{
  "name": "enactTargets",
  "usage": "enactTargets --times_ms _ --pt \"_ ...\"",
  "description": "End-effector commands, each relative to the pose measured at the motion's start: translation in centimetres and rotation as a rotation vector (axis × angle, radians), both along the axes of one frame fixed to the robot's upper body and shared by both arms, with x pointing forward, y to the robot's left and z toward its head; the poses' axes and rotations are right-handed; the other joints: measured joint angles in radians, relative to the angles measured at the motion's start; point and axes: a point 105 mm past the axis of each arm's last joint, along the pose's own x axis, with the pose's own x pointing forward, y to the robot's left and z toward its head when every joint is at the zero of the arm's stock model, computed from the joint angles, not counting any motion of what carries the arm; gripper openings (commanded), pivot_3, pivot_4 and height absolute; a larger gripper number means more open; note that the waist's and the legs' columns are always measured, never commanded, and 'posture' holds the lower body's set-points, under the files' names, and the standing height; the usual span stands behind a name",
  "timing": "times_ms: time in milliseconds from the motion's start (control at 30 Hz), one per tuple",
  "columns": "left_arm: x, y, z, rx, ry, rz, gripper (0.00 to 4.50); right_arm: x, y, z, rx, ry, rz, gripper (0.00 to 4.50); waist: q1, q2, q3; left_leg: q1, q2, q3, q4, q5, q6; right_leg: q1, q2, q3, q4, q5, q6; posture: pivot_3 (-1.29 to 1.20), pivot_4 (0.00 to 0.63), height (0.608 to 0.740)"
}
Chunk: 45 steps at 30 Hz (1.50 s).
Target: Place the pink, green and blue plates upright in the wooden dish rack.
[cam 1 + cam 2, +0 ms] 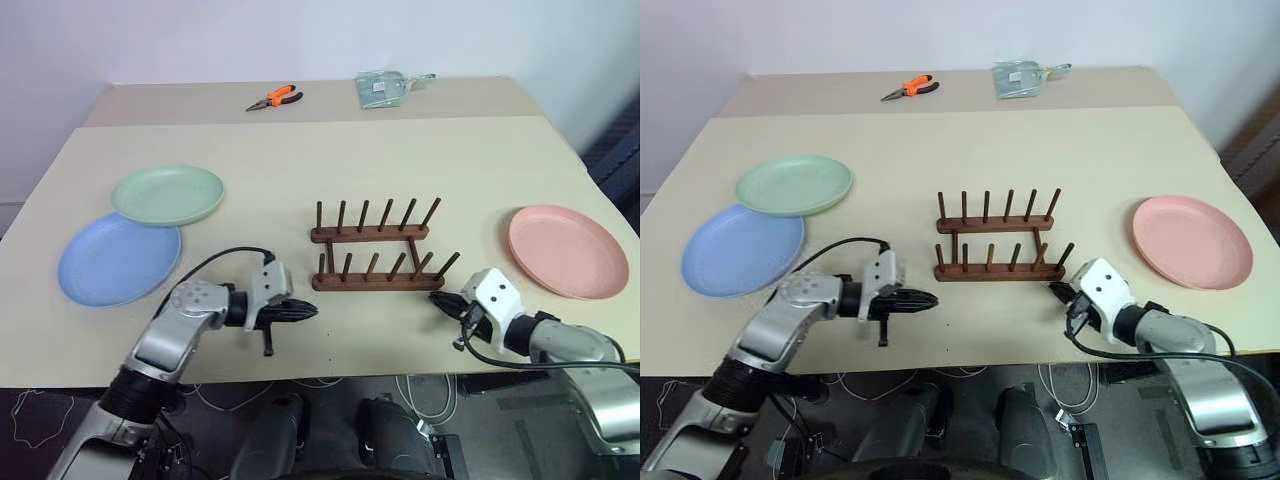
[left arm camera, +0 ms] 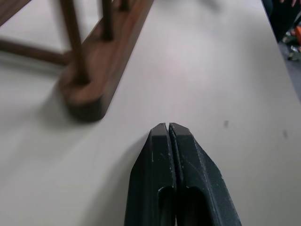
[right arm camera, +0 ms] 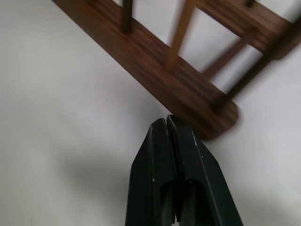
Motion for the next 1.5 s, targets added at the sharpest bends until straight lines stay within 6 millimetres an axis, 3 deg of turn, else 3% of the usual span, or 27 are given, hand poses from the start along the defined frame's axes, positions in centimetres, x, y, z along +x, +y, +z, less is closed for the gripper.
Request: enactTargets --times_ms 33,333,467,600,700,867,1000,1133,1300,1400,1500 --pt "1.9 -1.0 -0.7 0.024 -0.079 0.118 0.04 1.4 0.6 0.2 -0.049 -0.059 -0.028 0.0 0.001 0.0 0.0 0.0 0.0 0.0 0.0 0.0 0.0 0.0 0.0 0.0 0.0 0.0 0.0 0.0 0.15 0.74" --pt "7.6 -0.1 -1.0 0.015 -0.164 0.423 0.04 6.3 0.6 0.6 -0.09 -0.169 -0.156 0.0 -0.004 0.0 -0.003 0.002 0.0 0.0 0.002 0.001 -0.001 0.001 0.001 0.0 0.001 0.0 0.0 0.0 0.15 0.74" --pt "8.5 0.1 -1.0 0.013 -0.179 0.433 0.04 8.0 0.8 1.0 -0.087 -0.194 -0.164 0.0 -0.004 0.0 -0.003 0.003 0.0 0.0 0.001 0.001 -0.002 0.002 0.004 0.0 0.002 0.001 -0.001 0.0 0.15 0.74" --pt "8.7 -0.1 -0.8 0.002 -0.186 0.429 0.04 8.4 0.5 1.4 -0.068 -0.192 -0.164 0.0 -0.004 0.0 -0.004 0.003 0.0 0.0 0.001 0.002 -0.002 0.002 0.004 0.0 0.002 0.001 -0.001 0.0 0.15 0.74" --pt "8.5 -0.2 -0.8 -0.004 -0.191 0.421 0.0 7.8 -0.3 1.9 -0.076 -0.191 -0.157 0.81 -0.003 0.0 -0.004 0.003 0.0 0.0 0.001 0.001 -0.002 0.002 0.004 0.001 0.001 0.001 -0.001 0.0 0.15 0.74" --pt "6.4 -0.8 1.0 -0.116 -0.188 0.319 0.0 5.3 -6.1 5.3 -0.242 -0.278 -0.263 3.23 -0.001 0.001 -0.004 0.002 0.0 0.0 0.0 0.001 -0.002 0.001 0.004 0.001 0.001 0.001 -0.001 0.0 0.15 0.74" --pt "5.3 -1.3 2.2 -0.174 -0.177 0.257 0.0 3.9 -9.5 5.9 -0.335 -0.267 -0.355 3.23 -0.004 0.001 -0.004 0.001 0.001 0.0 0.0 0.001 -0.002 0.0 0.004 0.002 0.001 0.001 -0.001 0.0 0.15 0.74" --pt "4.2 -2.4 3.6 -0.227 -0.175 0.164 0.0 3.1 -11.9 4.3 -0.388 -0.198 -0.454 3.23 -0.002 0.001 -0.004 0.001 0.002 0.0 0.0 0.001 -0.002 0.0 0.004 0.002 0.001 0.001 -0.002 0.0 0.15 0.74" --pt "3.8 -3.4 4.8 -0.265 -0.183 0.112 0.0 3.5 -13.6 2.5 -0.404 -0.154 -0.563 3.23 -0.002 0.001 -0.004 0.001 0.001 0.0 0.0 0.001 -0.002 0.0 0.004 0.002 0.001 0.001 -0.002 0.0 0.15 0.74" --pt "3.6 -3.5 5.2 -0.27 -0.185 0.105 0.0 4.0 -14.3 2.2 -0.403 -0.149 -0.607 2.34 -0.003 0.001 -0.004 0.001 0.001 0.0 0.0 0.001 -0.002 0.0 0.004 0.002 0.001 0.001 -0.002 0.0 0.15 0.74" --pt "3.3 -3.3 5.1 -0.269 -0.183 0.105 0.0 4.4 -14.2 2.2 -0.402 -0.149 -0.605 0.87 -0.002 0.001 -0.004 0.001 0.001 0.0 0.0 0.001 -0.002 0.0 0.004 0.002 0.001 0.001 -0.002 0.0 0.15 0.74"
